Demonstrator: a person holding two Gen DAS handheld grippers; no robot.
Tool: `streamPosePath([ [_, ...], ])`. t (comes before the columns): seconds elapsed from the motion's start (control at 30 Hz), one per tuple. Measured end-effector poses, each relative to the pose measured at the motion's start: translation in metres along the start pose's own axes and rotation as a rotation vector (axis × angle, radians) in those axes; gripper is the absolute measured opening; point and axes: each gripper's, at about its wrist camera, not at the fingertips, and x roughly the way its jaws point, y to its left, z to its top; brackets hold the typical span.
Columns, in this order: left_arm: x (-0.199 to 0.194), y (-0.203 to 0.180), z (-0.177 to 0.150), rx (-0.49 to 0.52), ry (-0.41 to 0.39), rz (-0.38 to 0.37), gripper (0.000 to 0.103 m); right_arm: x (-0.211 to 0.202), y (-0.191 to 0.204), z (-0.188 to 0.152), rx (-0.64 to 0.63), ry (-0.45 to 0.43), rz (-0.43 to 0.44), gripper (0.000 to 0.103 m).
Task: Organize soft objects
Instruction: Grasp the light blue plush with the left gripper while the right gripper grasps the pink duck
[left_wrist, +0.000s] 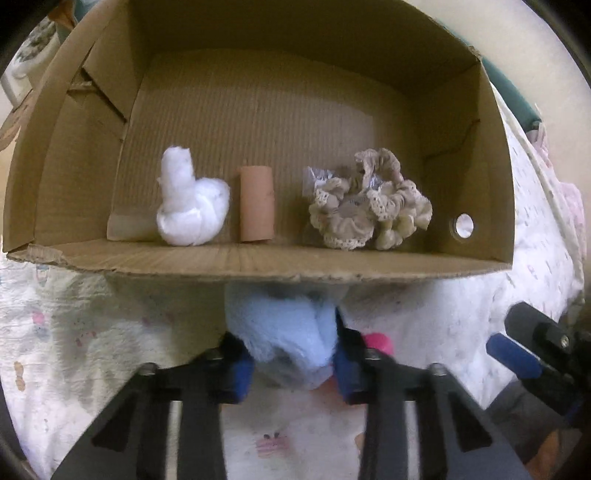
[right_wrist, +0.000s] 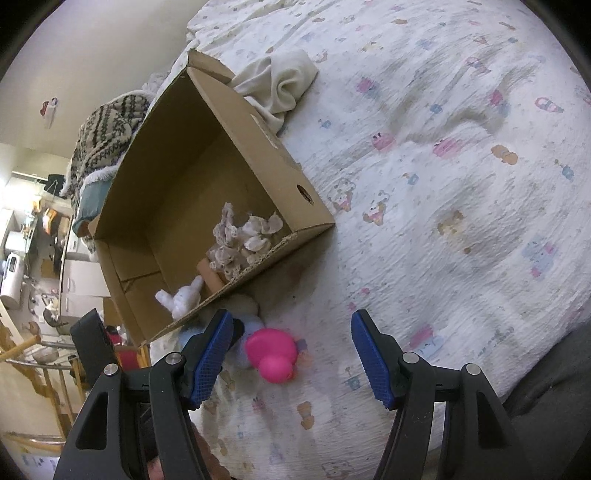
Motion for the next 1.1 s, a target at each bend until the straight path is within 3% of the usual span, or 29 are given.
streamPosePath([
  [0.17,-0.018,0.004,-0.009,0.052,-0.009,0.016,0.018,0.011,0.008,-0.004,-0.031,0.041,-0.013,0.070],
  [0.47,-0.066,0.041,-0.029,0.106,-0.026,0.099,0.017,0.058,0.032,-0.021,-0.117,0.209,-0.015,0.070],
  [0.63,-0.091,0.067,-0.037,0.120,-0.058,0.149,0.017,0.079,0.050,-0.027,-0.205,0.237,-0.071,0.073],
  [0.8,-0.092,0.083,-0.034,0.078,-0.091,0.187,0.017,0.091,0.064,-0.033,-0.288,0.228,-0.136,0.073],
  [0.93,-0.086,0.094,-0.028,0.013,-0.099,0.181,0.017,0.098,0.067,-0.037,-0.312,0.210,-0.169,0.073],
  [1.07,-0.083,0.089,-0.028,0.035,-0.100,0.168,0.017,0.103,0.070,-0.043,-0.335,0.203,-0.188,0.073],
  [1.1,-0.081,0.087,-0.028,0.040,-0.101,0.169,0.017,0.103,0.071,-0.044,-0.341,0.200,-0.192,0.067],
])
